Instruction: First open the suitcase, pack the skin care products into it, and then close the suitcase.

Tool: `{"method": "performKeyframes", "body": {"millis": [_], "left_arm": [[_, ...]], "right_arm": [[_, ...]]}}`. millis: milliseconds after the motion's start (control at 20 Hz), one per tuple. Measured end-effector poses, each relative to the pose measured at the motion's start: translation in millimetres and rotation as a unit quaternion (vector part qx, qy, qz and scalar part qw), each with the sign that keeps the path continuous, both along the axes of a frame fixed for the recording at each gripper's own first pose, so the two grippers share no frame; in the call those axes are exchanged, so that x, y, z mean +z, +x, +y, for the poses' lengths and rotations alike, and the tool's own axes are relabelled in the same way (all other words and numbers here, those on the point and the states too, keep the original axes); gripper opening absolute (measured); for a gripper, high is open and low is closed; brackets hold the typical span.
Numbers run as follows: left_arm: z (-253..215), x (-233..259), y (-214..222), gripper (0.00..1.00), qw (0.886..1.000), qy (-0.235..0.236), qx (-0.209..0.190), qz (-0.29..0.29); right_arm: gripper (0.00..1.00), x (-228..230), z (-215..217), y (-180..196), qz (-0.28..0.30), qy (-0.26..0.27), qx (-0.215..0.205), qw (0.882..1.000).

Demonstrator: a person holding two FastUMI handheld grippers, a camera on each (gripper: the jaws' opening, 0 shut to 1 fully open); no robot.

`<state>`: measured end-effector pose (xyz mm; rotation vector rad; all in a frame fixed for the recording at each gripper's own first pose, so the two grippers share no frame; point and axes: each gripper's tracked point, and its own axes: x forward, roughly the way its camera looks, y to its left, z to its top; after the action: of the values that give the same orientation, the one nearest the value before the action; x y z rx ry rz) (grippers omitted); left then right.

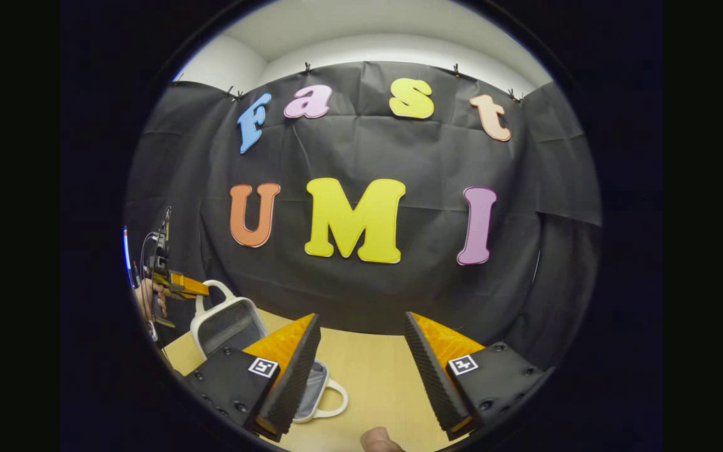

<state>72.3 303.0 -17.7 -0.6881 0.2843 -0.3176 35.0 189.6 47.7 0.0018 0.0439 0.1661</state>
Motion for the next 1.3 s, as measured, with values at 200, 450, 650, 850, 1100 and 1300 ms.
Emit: {"method": "performKeyframes", "body": {"millis": [200, 450, 650, 850, 1100, 1300], "left_arm": [[-62.5, 1.9, -6.0, 0.05, 0.999, -0.002, -0.039, 0.009], [-127.7, -11.9, -3.7, 0.05, 0.998, 0.016, -0.061, 0.026], [-174.5, -35.5, 6.0, 0.05, 0.996, 0.038, -0.07, 0.049], [-216.5, -58.3, 5.7, 0.05, 0.99, 0.095, -0.066, 0.081], [-260.0, -111.6, 6.3, 0.05, 0.974, 0.175, -0.074, 0.122], [-285.4, -159.5, -3.2, 0.05, 0.948, 0.259, -0.087, 0.16]], "right_arm": [[0.8, 0.2, -10.6, -0.5, -0.006, -0.007, 0.001, 1.0], [0.8, -16.6, -41.7, -0.1, 0.011, -0.01, -0.003, 1.0], [0.8, -35.1, -72.4, 1.1, 0.025, -0.013, 0.006, 1.0], [0.8, -57.1, -113.4, 2.1, 0.043, -0.017, 0.023, 0.999], [0.8, -78.0, -167.7, 17.1, 0.058, -0.002, -0.003, 0.998], [0.79, -85.7, -201.0, 21.6, 0.057, 0.014, -0.02, 0.998]]}}
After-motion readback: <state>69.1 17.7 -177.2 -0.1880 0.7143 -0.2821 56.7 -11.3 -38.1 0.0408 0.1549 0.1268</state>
